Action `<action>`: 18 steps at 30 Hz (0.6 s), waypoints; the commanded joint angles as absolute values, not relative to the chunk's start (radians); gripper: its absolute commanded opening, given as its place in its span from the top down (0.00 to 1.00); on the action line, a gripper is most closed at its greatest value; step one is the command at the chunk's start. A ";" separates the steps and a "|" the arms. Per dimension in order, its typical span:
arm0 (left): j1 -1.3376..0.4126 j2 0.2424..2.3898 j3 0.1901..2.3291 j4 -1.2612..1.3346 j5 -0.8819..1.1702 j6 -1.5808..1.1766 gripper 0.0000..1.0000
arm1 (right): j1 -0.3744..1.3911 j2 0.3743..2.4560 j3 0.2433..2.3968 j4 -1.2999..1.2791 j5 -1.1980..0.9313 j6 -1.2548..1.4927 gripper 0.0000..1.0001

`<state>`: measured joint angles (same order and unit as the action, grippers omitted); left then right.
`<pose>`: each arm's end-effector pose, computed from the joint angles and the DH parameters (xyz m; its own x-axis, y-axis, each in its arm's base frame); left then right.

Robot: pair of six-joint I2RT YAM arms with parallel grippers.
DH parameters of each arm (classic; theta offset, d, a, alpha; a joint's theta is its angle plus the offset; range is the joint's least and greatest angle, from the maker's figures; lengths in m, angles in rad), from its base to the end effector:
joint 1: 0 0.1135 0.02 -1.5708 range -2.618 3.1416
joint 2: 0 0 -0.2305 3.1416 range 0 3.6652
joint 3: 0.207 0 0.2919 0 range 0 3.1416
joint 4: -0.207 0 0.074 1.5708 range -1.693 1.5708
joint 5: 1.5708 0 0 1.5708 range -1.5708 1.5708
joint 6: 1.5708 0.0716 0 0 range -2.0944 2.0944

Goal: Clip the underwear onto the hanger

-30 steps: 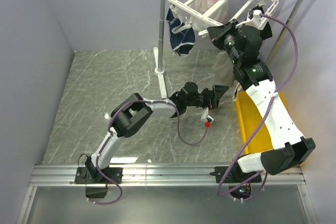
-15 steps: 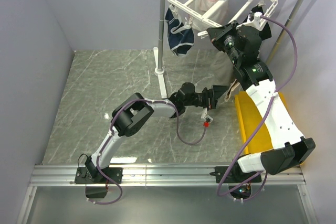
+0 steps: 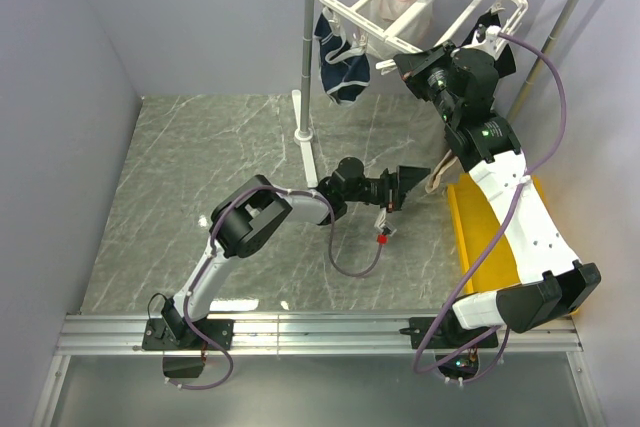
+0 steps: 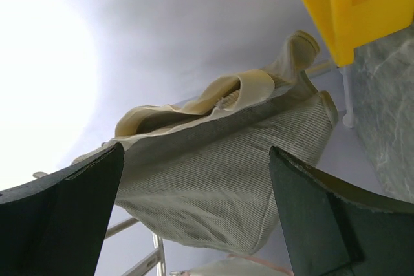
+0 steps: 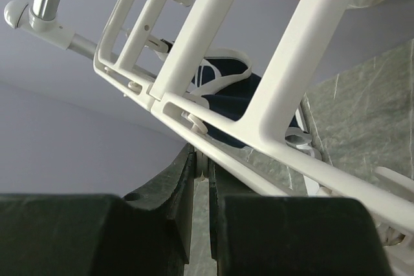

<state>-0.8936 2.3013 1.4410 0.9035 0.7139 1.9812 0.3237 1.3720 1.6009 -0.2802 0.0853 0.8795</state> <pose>0.2978 -0.4452 0.1133 0.9052 -0.0198 0.4245 -0.4234 0.0453 0.9048 0.3662 0.1164 0.4553 -0.2130 0.7382 -0.6401 -0.1132 0.6320 0.7666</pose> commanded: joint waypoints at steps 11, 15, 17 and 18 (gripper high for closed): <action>-0.893 2.301 1.454 0.899 0.791 2.368 0.01 | 0.319 1.371 1.588 -0.267 -0.021 0.950 1.00; -0.899 2.301 1.463 0.882 0.761 2.372 0.01 | 0.316 1.374 1.594 -0.262 -0.018 0.940 1.00; -0.899 2.299 1.462 0.874 0.758 2.384 0.01 | 0.314 1.377 1.598 -0.265 -0.021 0.939 1.00; -0.899 2.298 1.460 0.870 0.756 2.390 0.01 | 0.313 1.379 1.600 -0.267 -0.025 0.937 1.00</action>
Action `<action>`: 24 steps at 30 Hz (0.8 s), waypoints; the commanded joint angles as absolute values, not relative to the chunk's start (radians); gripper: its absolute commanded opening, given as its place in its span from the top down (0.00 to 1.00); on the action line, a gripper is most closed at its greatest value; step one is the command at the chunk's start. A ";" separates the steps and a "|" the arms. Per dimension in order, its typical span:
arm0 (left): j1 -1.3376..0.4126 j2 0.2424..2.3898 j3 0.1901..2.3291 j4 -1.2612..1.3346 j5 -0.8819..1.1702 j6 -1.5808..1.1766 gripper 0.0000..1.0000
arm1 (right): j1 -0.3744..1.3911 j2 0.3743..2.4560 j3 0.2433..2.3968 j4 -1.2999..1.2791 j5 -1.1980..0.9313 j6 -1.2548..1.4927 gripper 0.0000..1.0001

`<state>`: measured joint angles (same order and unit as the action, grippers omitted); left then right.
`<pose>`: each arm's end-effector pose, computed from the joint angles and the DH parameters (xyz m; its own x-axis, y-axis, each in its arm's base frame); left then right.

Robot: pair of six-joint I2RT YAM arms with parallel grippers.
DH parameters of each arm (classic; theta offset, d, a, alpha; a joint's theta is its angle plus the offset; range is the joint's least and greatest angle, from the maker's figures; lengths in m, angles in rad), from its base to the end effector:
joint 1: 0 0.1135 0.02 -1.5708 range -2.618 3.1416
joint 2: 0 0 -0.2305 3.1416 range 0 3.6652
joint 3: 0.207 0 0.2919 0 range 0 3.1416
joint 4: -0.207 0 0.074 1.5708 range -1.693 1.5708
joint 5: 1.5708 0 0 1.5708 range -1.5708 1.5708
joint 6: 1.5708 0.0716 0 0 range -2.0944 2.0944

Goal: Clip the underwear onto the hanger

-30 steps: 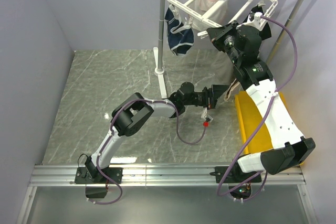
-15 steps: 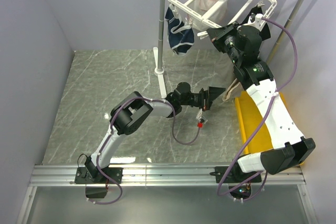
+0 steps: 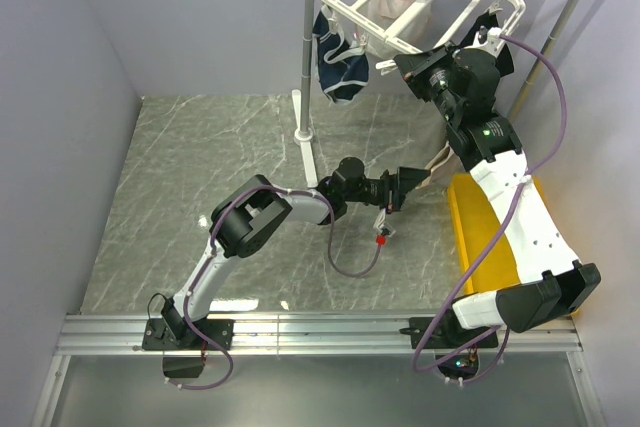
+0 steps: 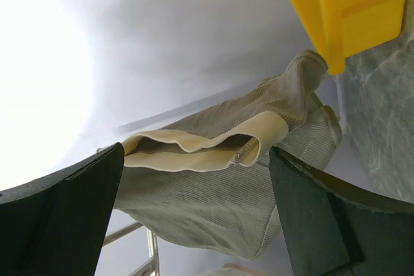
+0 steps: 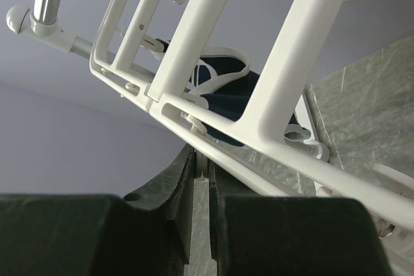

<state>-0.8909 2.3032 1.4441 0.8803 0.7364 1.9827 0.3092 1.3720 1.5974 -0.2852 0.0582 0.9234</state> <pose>0.2978 -0.4448 0.1104 0.9095 -0.0450 0.4133 -0.4119 0.0377 0.9105 0.3678 0.1131 0.4531 -0.2325 0.7617 -0.6048 -0.1044 0.5987 0.7941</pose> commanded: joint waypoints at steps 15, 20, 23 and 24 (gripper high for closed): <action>-0.897 2.327 1.512 0.718 0.764 2.514 0.02 | 0.313 1.361 1.585 -0.268 -0.060 0.951 1.00; -0.890 2.348 1.557 0.677 0.781 2.559 0.02 | 0.311 1.353 1.582 -0.275 -0.067 0.946 1.00; -0.885 2.359 1.575 0.652 0.790 2.580 0.02 | 0.311 1.350 1.585 -0.284 -0.075 0.950 1.00; -0.887 2.361 1.581 0.649 0.788 2.583 0.02 | 0.311 1.351 1.585 -0.284 -0.080 0.953 1.00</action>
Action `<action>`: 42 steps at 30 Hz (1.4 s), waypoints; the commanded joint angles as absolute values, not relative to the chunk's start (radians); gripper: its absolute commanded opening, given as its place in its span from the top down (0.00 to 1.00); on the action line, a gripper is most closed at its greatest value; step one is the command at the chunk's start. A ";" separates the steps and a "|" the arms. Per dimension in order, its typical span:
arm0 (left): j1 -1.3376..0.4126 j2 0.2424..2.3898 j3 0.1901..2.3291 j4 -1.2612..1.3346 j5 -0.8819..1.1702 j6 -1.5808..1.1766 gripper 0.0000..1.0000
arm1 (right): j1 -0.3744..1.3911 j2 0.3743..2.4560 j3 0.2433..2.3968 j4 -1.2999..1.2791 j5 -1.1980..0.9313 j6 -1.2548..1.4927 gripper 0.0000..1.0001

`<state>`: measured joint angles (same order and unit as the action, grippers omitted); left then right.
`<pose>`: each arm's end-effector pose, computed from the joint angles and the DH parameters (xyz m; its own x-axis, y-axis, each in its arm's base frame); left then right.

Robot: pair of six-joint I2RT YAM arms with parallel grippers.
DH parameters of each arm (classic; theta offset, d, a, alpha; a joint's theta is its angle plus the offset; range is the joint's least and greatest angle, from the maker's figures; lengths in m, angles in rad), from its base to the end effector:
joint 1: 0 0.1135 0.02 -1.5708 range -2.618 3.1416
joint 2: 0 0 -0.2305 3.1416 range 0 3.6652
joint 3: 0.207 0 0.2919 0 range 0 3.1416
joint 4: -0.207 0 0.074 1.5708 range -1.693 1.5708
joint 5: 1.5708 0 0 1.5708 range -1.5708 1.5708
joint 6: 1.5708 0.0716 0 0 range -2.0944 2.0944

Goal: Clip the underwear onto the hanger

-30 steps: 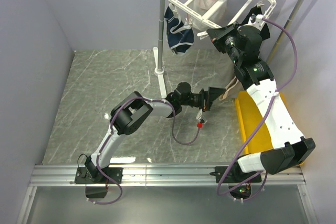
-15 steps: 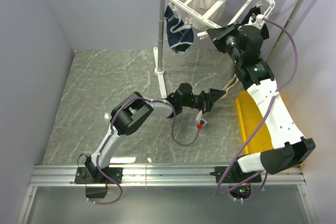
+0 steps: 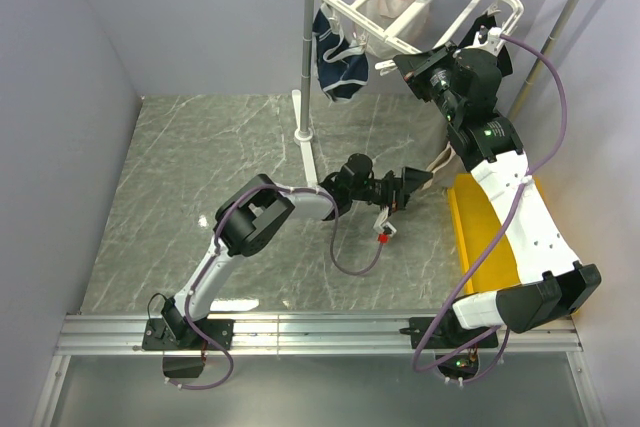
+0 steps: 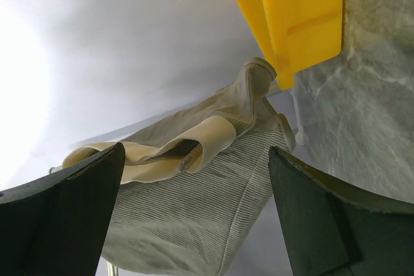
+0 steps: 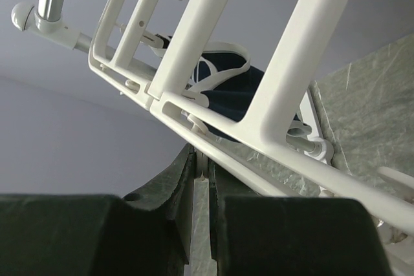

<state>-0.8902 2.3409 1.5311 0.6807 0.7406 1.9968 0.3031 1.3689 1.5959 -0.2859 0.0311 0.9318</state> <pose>0.3065 -0.4553 0.0971 0.9392 -0.0920 0.3307 -0.3373 -0.0681 0.9389 0.3671 0.1125 0.4535 -0.2492 0.7627 -0.5968 -0.1152 0.5886 0.8002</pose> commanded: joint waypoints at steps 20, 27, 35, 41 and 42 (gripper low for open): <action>-0.876 2.408 1.726 0.638 0.779 2.494 0.57 | 0.316 1.347 1.566 -0.281 -0.133 0.956 1.00; -0.854 2.362 1.680 0.660 0.804 2.405 0.92 | 0.311 1.338 1.595 -0.275 -0.133 0.901 1.00; -0.851 2.258 1.592 0.666 0.831 2.289 1.00 | 0.311 1.348 1.614 -0.259 -0.160 0.858 1.00; -0.842 2.143 1.540 0.497 0.804 2.204 1.00 | 0.296 1.351 1.643 -0.245 -0.198 0.793 1.00; -0.836 2.128 1.534 0.435 0.807 2.198 0.99 | 0.293 1.351 1.650 -0.252 -0.204 0.769 1.00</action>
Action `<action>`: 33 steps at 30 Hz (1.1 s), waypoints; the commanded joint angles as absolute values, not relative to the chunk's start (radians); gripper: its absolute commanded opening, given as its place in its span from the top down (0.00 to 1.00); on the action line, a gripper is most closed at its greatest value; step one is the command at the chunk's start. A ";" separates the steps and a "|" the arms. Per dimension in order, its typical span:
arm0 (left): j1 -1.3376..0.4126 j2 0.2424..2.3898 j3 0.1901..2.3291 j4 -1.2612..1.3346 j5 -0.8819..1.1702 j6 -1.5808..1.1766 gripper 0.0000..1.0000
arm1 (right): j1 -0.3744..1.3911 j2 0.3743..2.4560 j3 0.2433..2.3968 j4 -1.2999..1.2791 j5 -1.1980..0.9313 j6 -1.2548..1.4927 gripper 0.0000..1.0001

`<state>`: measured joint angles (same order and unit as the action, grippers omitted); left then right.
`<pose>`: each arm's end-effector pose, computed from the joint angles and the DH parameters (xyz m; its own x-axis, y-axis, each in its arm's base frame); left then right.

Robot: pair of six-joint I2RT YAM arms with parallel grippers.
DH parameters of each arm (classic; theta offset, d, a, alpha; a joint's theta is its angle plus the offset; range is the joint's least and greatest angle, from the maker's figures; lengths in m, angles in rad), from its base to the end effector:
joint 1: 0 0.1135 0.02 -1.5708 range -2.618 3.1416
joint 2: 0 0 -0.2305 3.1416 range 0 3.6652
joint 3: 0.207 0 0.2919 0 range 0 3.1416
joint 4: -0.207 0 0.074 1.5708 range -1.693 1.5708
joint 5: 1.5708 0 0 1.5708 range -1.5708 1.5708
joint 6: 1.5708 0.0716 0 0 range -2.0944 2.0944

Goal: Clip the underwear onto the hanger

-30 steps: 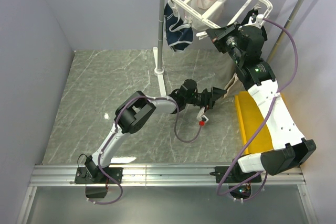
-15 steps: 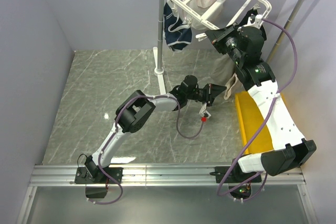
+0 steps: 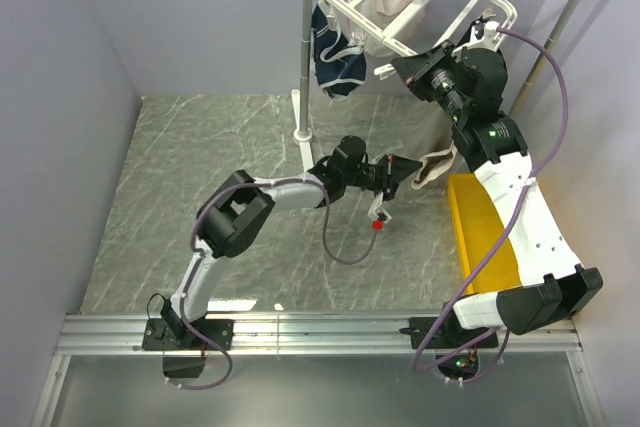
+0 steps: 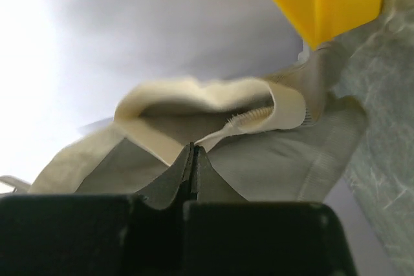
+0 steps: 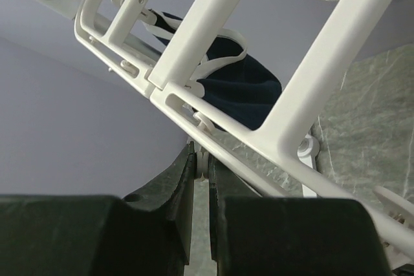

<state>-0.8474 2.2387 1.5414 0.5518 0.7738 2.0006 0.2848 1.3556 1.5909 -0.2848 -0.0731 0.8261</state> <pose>0.3227 -0.4410 0.1389 0.9434 -0.0861 0.3202 -0.3269 -0.0801 0.9417 0.3631 0.1117 0.4564 -0.2897 0.6793 -0.6743 -0.2024 0.6450 0.7368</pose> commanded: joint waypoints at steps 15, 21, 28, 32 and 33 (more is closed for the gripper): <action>-0.798 1.887 1.654 -0.116 0.854 1.621 1.00 | 0.207 1.324 1.626 -0.213 -0.310 0.615 1.00; -0.738 1.836 1.667 -0.054 0.968 1.257 0.99 | 0.178 1.301 1.598 -0.201 -0.362 0.545 1.00; -0.681 1.830 1.694 0.039 1.017 0.942 1.00 | 0.146 1.284 1.571 -0.186 -0.419 0.489 1.00; -0.644 1.844 1.710 0.188 1.028 0.705 1.00 | 0.144 1.281 1.560 -0.176 -0.448 0.454 1.00; -0.638 1.858 1.723 0.210 1.032 0.618 1.00 | 0.144 1.281 1.559 -0.175 -0.452 0.448 1.00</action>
